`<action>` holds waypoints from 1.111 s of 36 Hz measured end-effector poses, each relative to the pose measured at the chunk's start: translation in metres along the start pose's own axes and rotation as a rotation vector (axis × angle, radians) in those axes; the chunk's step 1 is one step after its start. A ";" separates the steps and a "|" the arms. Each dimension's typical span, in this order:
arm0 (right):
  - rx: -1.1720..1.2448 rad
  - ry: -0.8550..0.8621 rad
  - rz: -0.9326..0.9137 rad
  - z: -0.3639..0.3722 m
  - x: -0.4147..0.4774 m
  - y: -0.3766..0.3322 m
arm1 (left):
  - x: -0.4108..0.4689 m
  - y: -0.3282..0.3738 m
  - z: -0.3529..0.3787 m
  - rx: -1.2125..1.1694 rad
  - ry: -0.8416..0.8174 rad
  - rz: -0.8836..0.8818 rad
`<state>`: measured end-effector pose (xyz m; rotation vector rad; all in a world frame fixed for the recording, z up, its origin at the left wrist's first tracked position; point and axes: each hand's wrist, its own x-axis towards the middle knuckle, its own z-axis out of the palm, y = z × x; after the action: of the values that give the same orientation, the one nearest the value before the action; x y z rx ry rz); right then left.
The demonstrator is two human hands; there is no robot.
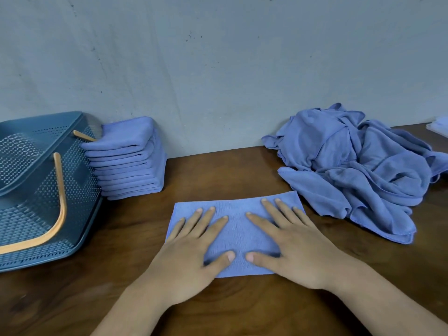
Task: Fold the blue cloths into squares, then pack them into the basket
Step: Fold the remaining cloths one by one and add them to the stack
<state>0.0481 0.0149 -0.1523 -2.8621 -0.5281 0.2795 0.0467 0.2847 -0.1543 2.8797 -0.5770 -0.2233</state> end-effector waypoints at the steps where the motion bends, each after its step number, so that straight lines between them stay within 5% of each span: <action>1: 0.003 -0.001 0.007 -0.001 0.001 0.003 | 0.000 -0.002 -0.001 0.020 -0.011 -0.009; 17: 0.118 -0.098 0.011 -0.022 0.001 0.037 | -0.021 -0.047 -0.038 -0.100 -0.263 -0.130; 23: 0.182 0.339 0.098 -0.013 0.021 0.043 | 0.014 0.005 -0.034 -0.064 0.081 -0.033; 27: 0.101 0.310 0.124 -0.002 0.032 0.049 | 0.051 0.028 -0.012 0.008 0.017 0.198; 40: 0.080 0.143 0.204 -0.027 0.019 0.048 | 0.022 0.037 0.009 0.097 -0.009 0.153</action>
<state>0.0876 -0.0268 -0.1407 -2.8314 -0.1940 0.1233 0.0514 0.2411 -0.1575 2.9091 -0.8278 -0.1904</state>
